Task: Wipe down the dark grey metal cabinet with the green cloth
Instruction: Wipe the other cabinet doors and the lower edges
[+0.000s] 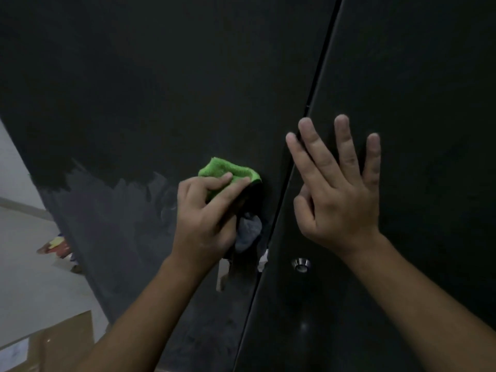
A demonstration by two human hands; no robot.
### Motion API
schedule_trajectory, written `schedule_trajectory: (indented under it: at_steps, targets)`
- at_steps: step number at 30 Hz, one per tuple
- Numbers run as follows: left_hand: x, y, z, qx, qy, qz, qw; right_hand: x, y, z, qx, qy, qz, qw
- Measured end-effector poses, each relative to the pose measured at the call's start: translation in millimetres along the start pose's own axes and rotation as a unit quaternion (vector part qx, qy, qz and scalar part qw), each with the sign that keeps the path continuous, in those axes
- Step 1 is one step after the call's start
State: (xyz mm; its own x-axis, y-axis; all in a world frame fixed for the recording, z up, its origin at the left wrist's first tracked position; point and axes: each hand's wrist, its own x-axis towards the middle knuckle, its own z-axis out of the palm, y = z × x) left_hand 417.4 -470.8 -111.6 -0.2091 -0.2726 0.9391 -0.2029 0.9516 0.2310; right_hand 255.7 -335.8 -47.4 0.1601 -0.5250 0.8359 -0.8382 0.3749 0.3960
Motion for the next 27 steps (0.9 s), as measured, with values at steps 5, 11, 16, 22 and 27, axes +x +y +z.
schedule_trajectory:
  at_steps: [5, 11, 16, 22, 27]
  targets:
    - [-9, 8, 14, 0.003, 0.037, -0.006, 0.999, -7, 1, 2, -0.003, 0.002, -0.023, 1.000]
    - [-33, 19, 26, 0.004, -0.055, 0.084, 0.995, -19, 0, 8, -0.037, 0.024, -0.050, 0.998]
    - [-52, 14, 19, -0.009, -0.110, 0.091, 0.990, -30, -3, 14, -0.066, 0.049, -0.042, 0.996]
    - [-56, 15, -6, 0.068, -0.216, 0.085, 0.970, -43, -1, 13, 0.013, 0.071, -0.002, 0.997]
    - [-15, 23, -26, 0.008, -0.099, -0.023, 0.995, -66, 16, 12, -0.061, 0.047, 0.000, 0.997]
